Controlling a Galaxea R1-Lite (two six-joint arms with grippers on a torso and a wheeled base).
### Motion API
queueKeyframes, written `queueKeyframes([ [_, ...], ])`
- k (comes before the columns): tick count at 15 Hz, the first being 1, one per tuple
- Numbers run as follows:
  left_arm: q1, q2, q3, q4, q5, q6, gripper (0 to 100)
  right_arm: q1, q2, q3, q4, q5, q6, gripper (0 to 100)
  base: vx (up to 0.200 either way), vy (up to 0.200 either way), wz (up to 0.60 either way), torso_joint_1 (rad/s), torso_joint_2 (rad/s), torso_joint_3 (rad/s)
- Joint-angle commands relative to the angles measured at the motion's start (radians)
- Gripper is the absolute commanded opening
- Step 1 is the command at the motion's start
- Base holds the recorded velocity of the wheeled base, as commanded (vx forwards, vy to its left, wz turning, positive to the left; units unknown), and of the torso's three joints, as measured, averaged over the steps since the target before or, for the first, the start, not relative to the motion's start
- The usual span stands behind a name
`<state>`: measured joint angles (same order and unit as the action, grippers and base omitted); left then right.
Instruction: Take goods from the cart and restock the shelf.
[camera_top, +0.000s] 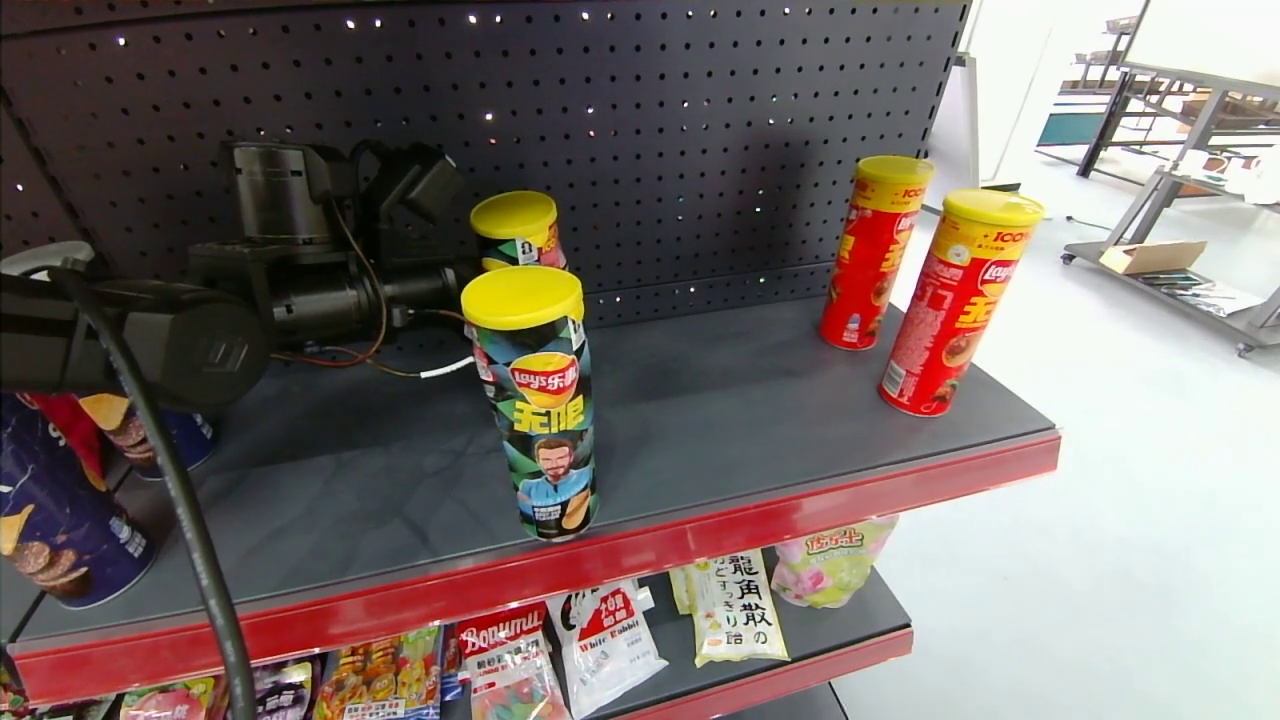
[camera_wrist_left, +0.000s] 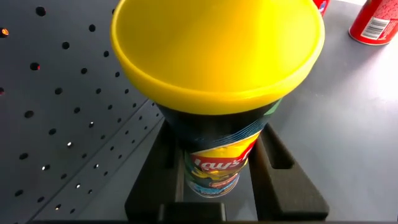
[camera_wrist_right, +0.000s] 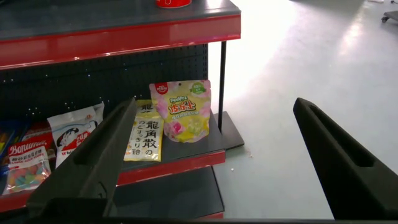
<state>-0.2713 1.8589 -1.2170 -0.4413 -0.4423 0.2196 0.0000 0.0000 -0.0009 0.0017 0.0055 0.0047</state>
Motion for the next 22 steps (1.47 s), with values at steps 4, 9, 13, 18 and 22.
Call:
queueKeyframes([
  [4, 0.000, -0.006, 0.010, 0.004, -0.001, 0.004, 100, 0.000, 0.002, -0.001, 0.000, 0.001, 0.000, 100, 0.000, 0.000, 0.00, 0.000, 0.00, 0.000],
  [9, 0.001, -0.044, 0.062, 0.004, 0.001, -0.005, 100, 0.000, 0.002, -0.001, 0.000, 0.001, 0.000, 100, 0.000, 0.000, 0.00, 0.000, 0.00, 0.000],
  [13, 0.053, -0.145, 0.225, 0.004, 0.001, -0.003, 100, 0.000, 0.002, -0.001, 0.000, 0.001, 0.000, 100, 0.000, 0.000, 0.00, 0.000, 0.00, 0.000],
  [18, 0.115, -0.322, 0.416, 0.004, 0.001, -0.006, 100, 0.000, 0.002, -0.001, 0.000, 0.001, 0.000, 100, 0.000, 0.000, 0.00, 0.000, 0.00, 0.000],
  [22, 0.132, -0.584, 0.560, 0.151, 0.027, -0.002, 100, 0.000, 0.002, -0.001, 0.000, 0.001, 0.000, 100, 0.000, 0.000, 0.00, 0.000, 0.00, 0.000],
])
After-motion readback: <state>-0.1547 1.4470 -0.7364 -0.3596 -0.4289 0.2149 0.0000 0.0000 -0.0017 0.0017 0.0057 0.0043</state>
